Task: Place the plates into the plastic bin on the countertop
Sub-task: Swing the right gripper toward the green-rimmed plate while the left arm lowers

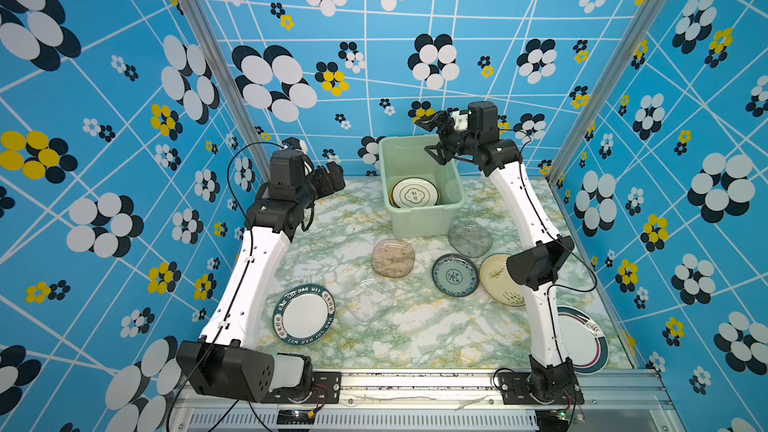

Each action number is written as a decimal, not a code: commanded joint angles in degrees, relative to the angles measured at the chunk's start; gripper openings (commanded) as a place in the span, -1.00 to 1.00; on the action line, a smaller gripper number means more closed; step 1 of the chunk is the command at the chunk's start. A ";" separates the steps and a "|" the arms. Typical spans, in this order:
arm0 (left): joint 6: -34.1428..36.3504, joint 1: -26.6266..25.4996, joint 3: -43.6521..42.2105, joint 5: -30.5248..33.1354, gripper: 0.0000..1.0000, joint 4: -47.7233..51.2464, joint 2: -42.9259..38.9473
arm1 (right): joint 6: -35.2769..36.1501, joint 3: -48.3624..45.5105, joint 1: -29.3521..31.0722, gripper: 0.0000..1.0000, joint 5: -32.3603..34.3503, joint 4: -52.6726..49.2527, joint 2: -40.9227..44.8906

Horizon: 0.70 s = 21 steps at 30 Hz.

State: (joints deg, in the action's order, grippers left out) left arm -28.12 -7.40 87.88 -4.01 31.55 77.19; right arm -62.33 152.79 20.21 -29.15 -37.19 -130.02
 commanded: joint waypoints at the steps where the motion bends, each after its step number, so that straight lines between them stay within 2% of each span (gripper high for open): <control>1: -7.45 -0.64 1.45 2.37 0.92 14.06 -4.44 | 21.51 -6.78 0.40 0.88 -8.33 -8.68 7.93; 5: -8.75 -0.68 -0.91 4.73 0.90 24.79 -8.40 | 21.34 -27.68 2.35 0.78 -14.66 1.09 18.22; 8: -8.62 -0.66 -2.24 4.72 0.91 31.26 -10.99 | 20.77 -42.46 5.89 0.77 -16.81 8.69 25.93; 11: -7.84 -0.51 -3.99 6.45 0.94 36.84 -14.16 | 23.88 -51.15 10.91 0.81 -16.67 10.29 30.85; 17: -11.96 1.39 -11.70 7.70 0.99 43.70 -22.67 | 25.16 -59.40 19.77 0.81 -15.22 10.38 32.68; 19: -15.66 2.56 -14.53 9.59 0.99 45.90 -25.27 | 25.31 -59.79 22.69 0.79 -14.02 9.39 31.44; 21: -17.59 4.32 -18.03 8.70 0.99 45.80 -28.21 | 26.50 -57.62 25.95 0.78 -11.94 6.03 29.04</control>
State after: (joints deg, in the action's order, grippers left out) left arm -41.32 -4.86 73.23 3.11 72.75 51.48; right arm -38.30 93.58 43.20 -43.29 -29.52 -99.83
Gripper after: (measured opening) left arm 0.993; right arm 0.892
